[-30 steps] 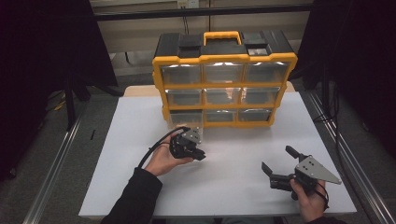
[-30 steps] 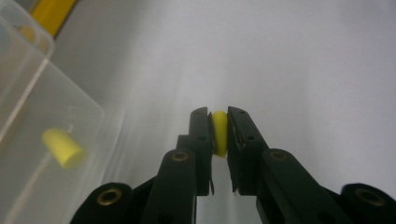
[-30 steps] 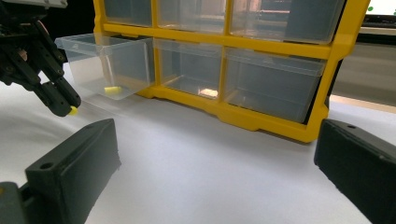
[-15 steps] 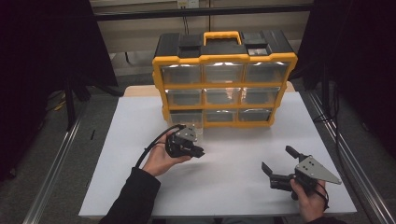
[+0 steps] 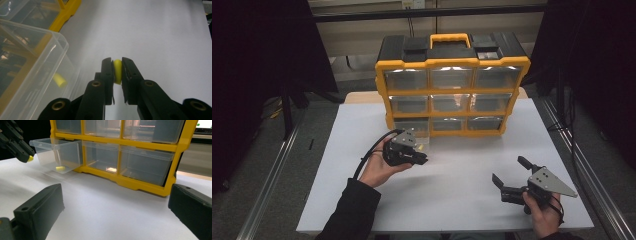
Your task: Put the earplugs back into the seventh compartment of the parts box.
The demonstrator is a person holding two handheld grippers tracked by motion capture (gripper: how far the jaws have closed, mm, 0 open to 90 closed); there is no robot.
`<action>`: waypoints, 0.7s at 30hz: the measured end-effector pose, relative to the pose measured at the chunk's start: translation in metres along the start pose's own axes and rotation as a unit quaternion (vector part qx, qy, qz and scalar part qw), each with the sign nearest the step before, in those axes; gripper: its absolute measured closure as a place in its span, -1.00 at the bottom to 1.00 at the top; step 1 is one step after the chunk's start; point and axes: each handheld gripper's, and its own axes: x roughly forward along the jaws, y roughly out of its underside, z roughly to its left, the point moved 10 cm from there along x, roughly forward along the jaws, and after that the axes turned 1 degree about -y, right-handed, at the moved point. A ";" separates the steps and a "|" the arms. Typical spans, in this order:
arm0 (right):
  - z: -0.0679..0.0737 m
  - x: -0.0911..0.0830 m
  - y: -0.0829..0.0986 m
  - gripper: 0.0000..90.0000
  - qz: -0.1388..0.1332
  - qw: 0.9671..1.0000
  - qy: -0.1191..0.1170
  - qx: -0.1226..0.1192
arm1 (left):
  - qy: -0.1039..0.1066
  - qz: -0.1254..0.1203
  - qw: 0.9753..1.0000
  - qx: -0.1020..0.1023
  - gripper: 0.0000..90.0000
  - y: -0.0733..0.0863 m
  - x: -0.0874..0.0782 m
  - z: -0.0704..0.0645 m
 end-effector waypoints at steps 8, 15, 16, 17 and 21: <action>0.000 0.000 0.000 -1.00 0.001 1.000 0.000 0.000 | -0.011 -0.015 1.000 -0.014 0.80 -0.002 -0.015 0.006; 0.000 0.000 0.000 -1.00 0.000 1.000 0.000 0.000 | -0.022 -0.020 0.999 -0.017 0.80 -0.005 -0.026 0.011; 0.000 0.000 0.000 -1.00 0.000 1.000 0.001 0.000 | -0.022 -0.023 0.999 -0.015 0.80 -0.006 -0.028 0.012; 0.000 0.000 0.000 -1.00 0.001 1.000 0.001 0.000 | -0.023 -0.031 0.999 -0.022 0.80 -0.009 -0.031 0.012; -0.001 0.000 0.000 -1.00 0.001 1.000 0.002 0.000 | -0.031 -0.040 0.998 -0.023 0.80 -0.016 -0.041 0.015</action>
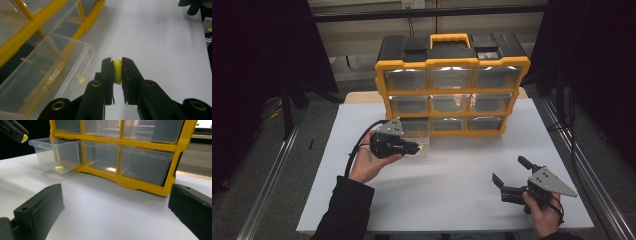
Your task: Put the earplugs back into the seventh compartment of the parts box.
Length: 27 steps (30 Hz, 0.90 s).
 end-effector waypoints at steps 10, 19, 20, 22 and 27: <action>-0.001 0.000 0.000 -1.00 0.000 1.000 0.001 0.000 | -0.021 -0.007 1.000 0.007 0.80 -0.011 -0.026 0.013; -0.001 0.000 0.000 -1.00 0.000 1.000 0.002 0.000 | -0.034 0.001 0.999 0.012 0.79 -0.023 -0.039 0.023; -0.001 0.000 0.000 -1.00 0.000 1.000 0.002 0.000 | -0.035 0.002 0.999 0.011 0.79 -0.024 -0.039 0.024; -0.001 0.000 0.000 -1.00 0.000 1.000 0.002 0.001 | -0.035 0.004 0.999 0.010 0.79 -0.025 -0.039 0.026; -0.001 0.000 0.000 -1.00 0.000 1.000 0.002 0.000 | -0.040 0.023 0.999 0.010 0.79 -0.028 -0.039 0.033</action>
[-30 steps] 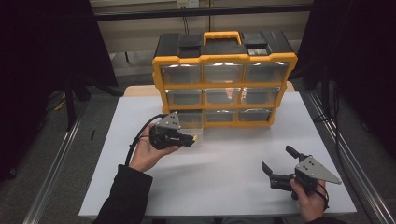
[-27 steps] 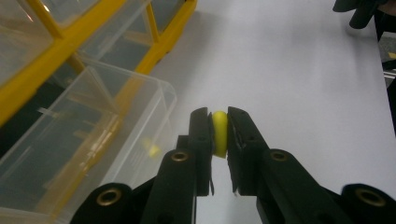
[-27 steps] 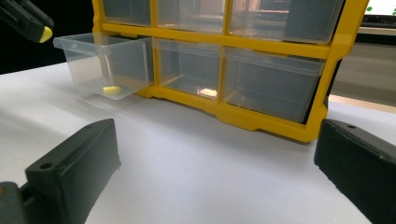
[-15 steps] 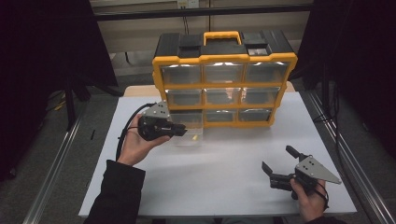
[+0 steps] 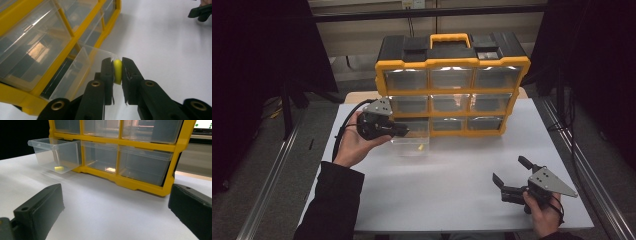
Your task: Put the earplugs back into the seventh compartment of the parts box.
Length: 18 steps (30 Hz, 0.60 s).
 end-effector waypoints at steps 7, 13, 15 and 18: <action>0.000 0.000 0.000 -1.00 -0.001 1.000 0.000 0.000 | -0.003 0.025 1.000 -0.001 0.78 -0.002 0.003 0.012; 0.000 0.000 0.000 -1.00 -0.001 1.000 0.000 0.000 | -0.006 0.039 0.999 -0.004 0.78 -0.005 0.005 0.021; 0.000 0.000 0.000 -1.00 -0.001 1.000 0.000 0.000 | -0.007 0.043 0.999 0.000 0.78 -0.007 0.005 0.023; 0.000 0.000 0.000 -1.00 0.000 1.000 -0.001 0.000 | -0.012 0.050 0.999 -0.002 0.78 -0.008 0.006 0.027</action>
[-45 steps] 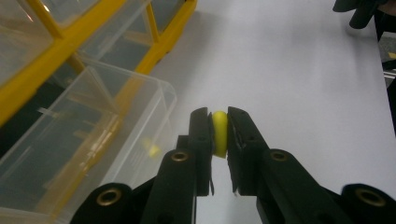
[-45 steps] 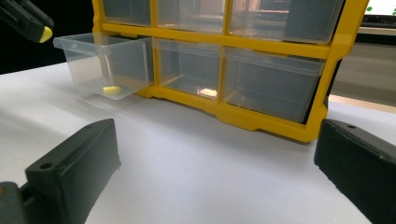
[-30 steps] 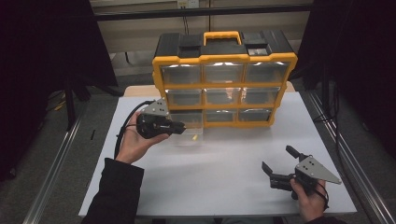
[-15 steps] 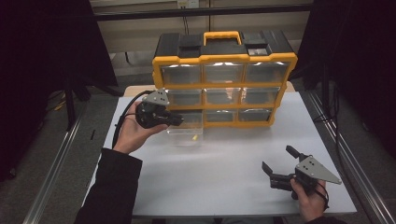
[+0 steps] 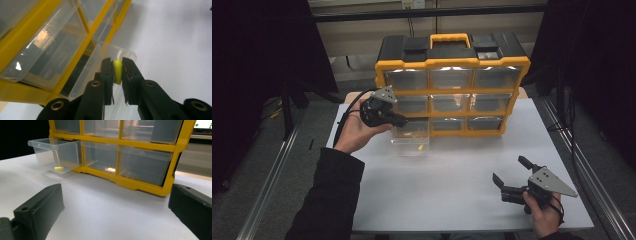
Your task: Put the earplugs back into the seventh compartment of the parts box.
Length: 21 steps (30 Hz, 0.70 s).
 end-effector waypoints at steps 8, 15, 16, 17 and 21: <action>0.000 0.000 0.000 -1.00 0.000 1.000 0.000 0.000 | -0.002 0.012 1.000 -0.016 0.78 0.001 0.012 0.013; 0.000 0.000 0.000 -1.00 -0.001 1.000 -0.001 0.000 | 0.010 0.034 0.999 -0.007 0.78 0.008 0.029 0.012; 0.000 0.000 0.000 -1.00 -0.001 1.000 0.000 0.000 | 0.011 0.036 0.999 -0.006 0.78 0.008 0.031 0.012; 0.000 0.000 0.000 -1.00 -0.001 1.000 0.000 0.000 | 0.013 0.038 0.999 -0.006 0.78 0.009 0.033 0.011; 0.000 0.000 0.000 -1.00 -0.001 1.000 0.000 0.000 | 0.020 0.050 0.998 -0.009 0.77 0.013 0.041 0.011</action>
